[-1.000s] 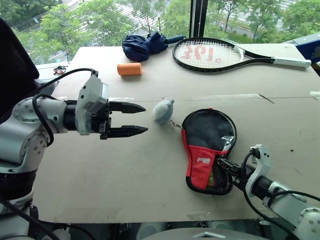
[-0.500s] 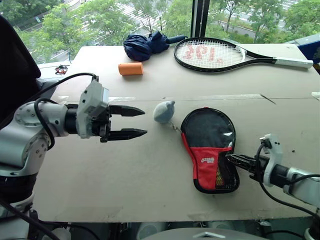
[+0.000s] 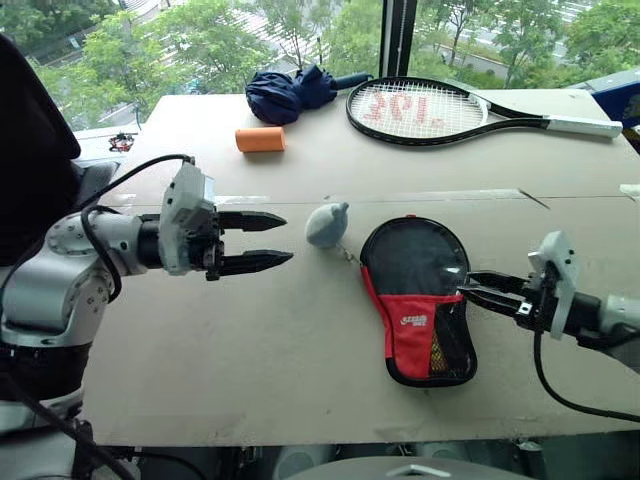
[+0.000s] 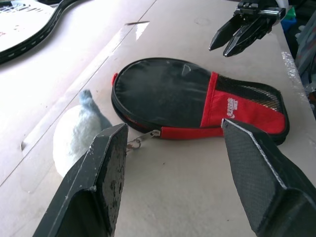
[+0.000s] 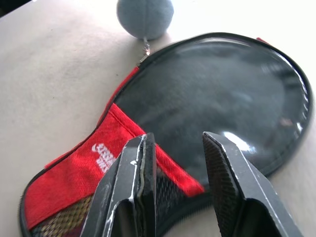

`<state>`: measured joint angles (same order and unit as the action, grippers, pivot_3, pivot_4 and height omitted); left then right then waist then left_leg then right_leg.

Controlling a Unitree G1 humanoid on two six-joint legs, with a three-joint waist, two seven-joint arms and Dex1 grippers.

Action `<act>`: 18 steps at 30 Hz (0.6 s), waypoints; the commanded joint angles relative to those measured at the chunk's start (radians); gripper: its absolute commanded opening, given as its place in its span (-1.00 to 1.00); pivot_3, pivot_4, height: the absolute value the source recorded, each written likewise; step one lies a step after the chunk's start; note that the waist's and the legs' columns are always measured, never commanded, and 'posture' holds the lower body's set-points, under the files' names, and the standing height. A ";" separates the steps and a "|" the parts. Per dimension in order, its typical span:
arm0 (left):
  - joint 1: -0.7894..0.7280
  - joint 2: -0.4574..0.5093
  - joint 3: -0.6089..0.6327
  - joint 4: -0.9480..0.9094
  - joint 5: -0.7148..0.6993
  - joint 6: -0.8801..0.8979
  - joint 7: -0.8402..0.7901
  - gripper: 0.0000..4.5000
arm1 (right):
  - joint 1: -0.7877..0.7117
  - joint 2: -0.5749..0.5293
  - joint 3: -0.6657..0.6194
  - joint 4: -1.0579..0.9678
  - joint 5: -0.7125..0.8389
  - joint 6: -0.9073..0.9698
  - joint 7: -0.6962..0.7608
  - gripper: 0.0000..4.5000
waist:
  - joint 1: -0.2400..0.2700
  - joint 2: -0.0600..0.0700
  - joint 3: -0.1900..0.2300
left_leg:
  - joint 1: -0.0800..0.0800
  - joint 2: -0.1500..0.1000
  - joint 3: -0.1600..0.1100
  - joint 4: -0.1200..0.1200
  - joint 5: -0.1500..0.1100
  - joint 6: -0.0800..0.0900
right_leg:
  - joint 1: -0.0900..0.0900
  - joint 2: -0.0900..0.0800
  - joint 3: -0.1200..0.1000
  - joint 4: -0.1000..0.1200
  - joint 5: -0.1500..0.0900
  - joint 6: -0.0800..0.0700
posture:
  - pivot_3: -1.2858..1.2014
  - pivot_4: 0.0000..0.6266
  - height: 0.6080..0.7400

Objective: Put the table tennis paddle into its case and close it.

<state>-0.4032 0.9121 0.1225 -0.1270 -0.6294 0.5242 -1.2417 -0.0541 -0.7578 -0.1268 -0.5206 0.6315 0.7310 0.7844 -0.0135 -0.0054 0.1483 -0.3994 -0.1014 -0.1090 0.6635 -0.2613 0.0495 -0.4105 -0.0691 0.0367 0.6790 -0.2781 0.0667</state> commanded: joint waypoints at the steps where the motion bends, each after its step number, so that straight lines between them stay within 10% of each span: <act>1: -0.090 -0.054 -0.035 0.144 0.092 -0.083 0.046 0.36 | -0.051 0.046 0.121 0.072 -0.109 -0.131 0.023 -0.36 | 0.009 -0.001 0.000 | -0.001 0.000 -0.001 0.001 0.000 0.000 | 0.000 0.000 -0.001 0.000 0.000 0.000 | 0.03 -0.52 0.74; 6: -0.211 -0.160 -0.106 0.362 0.210 -0.188 0.084 0.36 | -0.065 0.095 0.226 0.146 -0.199 -0.186 0.014 0.34 | 0.015 -0.002 0.000 | -0.004 -0.001 -0.004 0.004 0.000 0.000 | -0.001 0.000 -0.005 -0.001 0.000 0.000 | 0.03 -0.52 0.74; 18: -0.483 -0.352 -0.291 0.829 0.437 -0.358 -0.021 0.36 | -0.103 0.121 0.272 0.179 -0.231 -0.028 -0.033 0.34 | 0.002 -0.006 -0.002 | -0.006 -0.001 -0.007 0.007 0.000 0.000 | -0.001 0.000 -0.008 0.001 0.000 0.000 | 0.03 -0.52 0.74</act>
<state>-0.8508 0.5593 -0.1533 0.6455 -0.2351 0.1990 -1.2466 -0.1709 -0.6330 0.1327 -0.3596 0.4184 0.6656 0.7705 -0.0116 -0.0110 0.1461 -0.4053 -0.1025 -0.1160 0.6704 -0.2614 0.0497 -0.4115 -0.0695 0.0289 0.6799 -0.2781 0.0666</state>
